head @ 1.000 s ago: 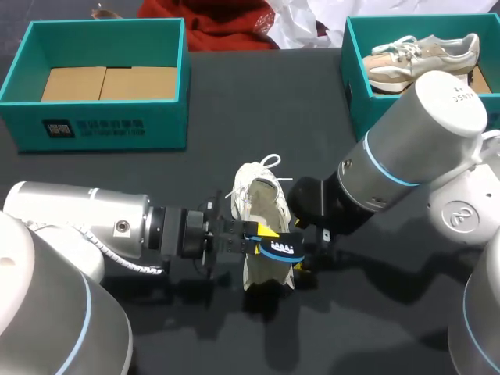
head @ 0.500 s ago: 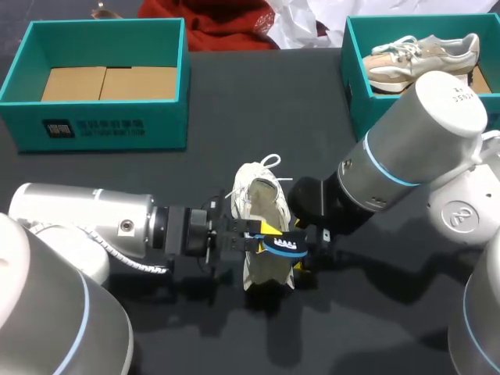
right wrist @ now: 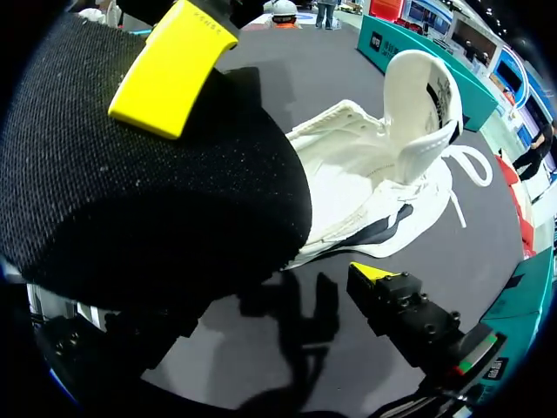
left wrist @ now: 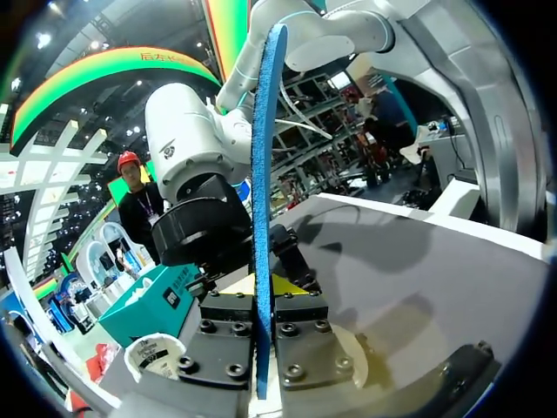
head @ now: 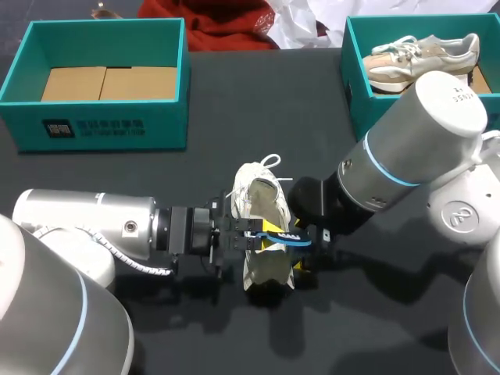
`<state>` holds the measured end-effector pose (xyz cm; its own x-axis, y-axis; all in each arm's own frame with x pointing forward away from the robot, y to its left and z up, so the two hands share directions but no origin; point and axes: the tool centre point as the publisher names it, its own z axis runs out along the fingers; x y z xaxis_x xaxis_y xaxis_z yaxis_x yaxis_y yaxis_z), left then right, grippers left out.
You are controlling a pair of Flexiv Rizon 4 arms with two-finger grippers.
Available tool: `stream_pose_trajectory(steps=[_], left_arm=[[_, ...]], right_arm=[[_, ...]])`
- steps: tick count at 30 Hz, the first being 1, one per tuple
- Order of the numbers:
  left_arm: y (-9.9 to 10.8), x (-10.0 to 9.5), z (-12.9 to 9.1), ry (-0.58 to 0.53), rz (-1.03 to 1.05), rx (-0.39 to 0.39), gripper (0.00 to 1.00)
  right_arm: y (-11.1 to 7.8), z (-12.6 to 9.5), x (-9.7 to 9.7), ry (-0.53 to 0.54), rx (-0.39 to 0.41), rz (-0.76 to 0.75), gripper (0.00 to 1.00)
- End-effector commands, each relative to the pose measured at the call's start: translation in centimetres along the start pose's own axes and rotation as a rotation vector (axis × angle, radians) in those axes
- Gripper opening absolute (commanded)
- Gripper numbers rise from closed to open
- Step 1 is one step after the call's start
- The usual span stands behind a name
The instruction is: Take the shoe out of the shoebox, open the shoe tongue, remove and reinsert the insole, then place the shoe into the shoebox
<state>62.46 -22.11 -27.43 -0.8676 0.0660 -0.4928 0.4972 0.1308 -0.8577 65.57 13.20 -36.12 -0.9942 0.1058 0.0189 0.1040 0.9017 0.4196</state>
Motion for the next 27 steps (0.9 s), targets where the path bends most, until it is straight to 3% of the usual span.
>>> stream_pose_trajectory(steps=[1, 27], left_arm=[[0.3, 0.2, 0.3, -0.023, -0.011, -0.004, 0.0], [2.6, 0.0, -0.1, -0.124, -0.025, -0.058, 0.0]], right_arm=[[0.0, 0.2, 0.1, -0.003, 0.001, 0.0, 1.0], [0.0, 0.2, 0.1, -0.003, 0.001, 0.0, 1.0]])
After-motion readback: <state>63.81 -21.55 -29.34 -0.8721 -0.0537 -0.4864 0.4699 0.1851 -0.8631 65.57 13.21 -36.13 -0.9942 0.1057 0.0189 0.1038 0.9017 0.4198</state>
